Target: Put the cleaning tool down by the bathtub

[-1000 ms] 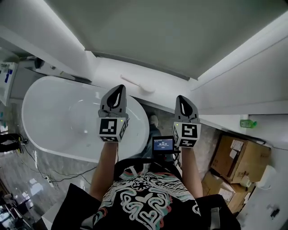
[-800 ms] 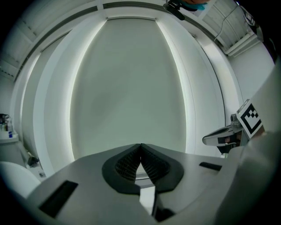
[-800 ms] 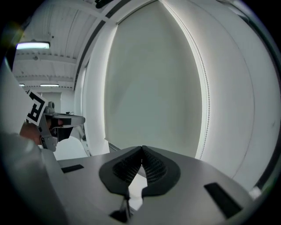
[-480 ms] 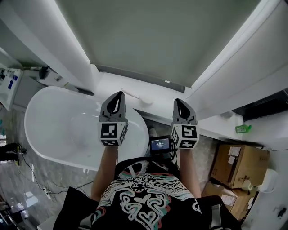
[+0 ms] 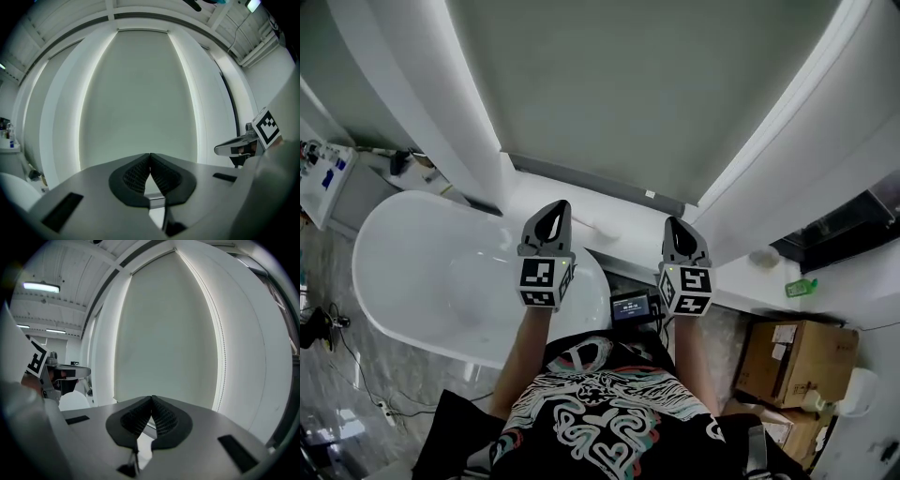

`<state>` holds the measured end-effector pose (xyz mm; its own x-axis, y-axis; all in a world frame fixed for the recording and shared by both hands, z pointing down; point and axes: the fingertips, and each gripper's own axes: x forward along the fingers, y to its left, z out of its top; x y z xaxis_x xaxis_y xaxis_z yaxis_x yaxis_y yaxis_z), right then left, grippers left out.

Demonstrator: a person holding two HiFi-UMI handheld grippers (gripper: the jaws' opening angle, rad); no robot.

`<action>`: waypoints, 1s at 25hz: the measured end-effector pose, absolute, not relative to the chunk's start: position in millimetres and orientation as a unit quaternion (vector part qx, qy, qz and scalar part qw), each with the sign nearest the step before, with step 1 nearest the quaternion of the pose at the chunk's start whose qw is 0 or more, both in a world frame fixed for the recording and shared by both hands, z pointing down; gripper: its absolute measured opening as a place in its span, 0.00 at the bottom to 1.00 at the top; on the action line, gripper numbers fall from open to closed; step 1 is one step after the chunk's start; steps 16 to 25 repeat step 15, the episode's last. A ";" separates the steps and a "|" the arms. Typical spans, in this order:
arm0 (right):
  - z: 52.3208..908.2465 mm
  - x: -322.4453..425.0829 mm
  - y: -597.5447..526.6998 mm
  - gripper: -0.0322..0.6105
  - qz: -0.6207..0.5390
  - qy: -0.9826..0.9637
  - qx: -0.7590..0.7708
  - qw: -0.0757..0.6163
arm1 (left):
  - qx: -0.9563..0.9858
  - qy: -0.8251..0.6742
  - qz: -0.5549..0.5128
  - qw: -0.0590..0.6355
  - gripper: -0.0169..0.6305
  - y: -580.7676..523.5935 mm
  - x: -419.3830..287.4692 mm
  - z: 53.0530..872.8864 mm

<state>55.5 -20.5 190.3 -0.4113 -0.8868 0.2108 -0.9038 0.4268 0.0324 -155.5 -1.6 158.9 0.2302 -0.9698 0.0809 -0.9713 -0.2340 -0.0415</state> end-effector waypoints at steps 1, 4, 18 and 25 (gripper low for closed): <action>190.0 53.6 -20.3 0.09 0.043 -0.840 0.532 0.098 | 0.784 -0.620 0.045 0.009 0.05 -1.8 -156.6 159.2; 193.9 52.6 -17.4 0.09 0.045 -0.841 0.529 0.102 | 0.782 -0.621 0.047 0.012 0.05 -0.1 -157.3 161.5; 185.7 44.8 -14.0 0.09 0.054 -0.848 0.519 0.090 | 0.780 -0.623 0.048 0.018 0.05 3.1 -162.8 164.3; 185.7 44.8 -14.0 0.09 0.054 -0.848 0.519 0.090 | 0.780 -0.623 0.048 0.018 0.05 3.1 -162.8 164.3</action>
